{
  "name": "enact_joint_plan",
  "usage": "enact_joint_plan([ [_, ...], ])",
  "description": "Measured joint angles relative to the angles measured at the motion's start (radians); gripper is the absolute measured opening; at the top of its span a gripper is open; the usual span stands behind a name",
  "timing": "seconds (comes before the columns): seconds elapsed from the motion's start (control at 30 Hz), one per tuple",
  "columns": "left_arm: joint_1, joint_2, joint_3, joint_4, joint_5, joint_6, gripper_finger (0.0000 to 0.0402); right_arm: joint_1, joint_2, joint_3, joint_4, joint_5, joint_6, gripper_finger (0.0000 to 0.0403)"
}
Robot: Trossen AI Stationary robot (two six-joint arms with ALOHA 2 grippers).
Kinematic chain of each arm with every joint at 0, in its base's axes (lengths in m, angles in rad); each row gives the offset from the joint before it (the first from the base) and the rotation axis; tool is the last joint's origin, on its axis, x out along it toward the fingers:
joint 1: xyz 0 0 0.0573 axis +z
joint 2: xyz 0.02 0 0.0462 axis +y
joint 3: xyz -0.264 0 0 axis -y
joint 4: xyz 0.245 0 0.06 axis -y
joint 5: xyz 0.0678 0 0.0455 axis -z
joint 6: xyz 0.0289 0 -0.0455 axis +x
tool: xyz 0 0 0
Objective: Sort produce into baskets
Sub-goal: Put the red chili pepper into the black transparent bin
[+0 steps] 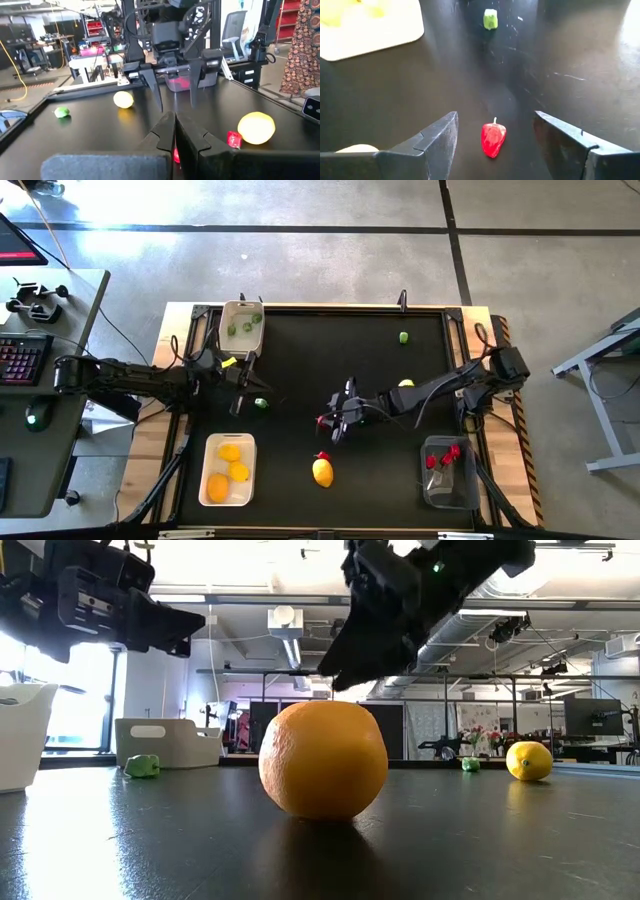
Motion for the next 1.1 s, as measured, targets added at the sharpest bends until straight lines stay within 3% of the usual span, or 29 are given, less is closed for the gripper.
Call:
enact_joint_plan([
  [0.5,-0.001,0.001,0.0,-0.052,0.0,0.039,0.0,-0.034,0.161,0.0,0.061,-0.05,0.116,0.0245],
  [1.1,-0.002,0.001,0.0,-0.059,-0.001,0.047,0.0,-0.026,0.226,0.002,0.081,-0.011,0.07,0.0121],
])
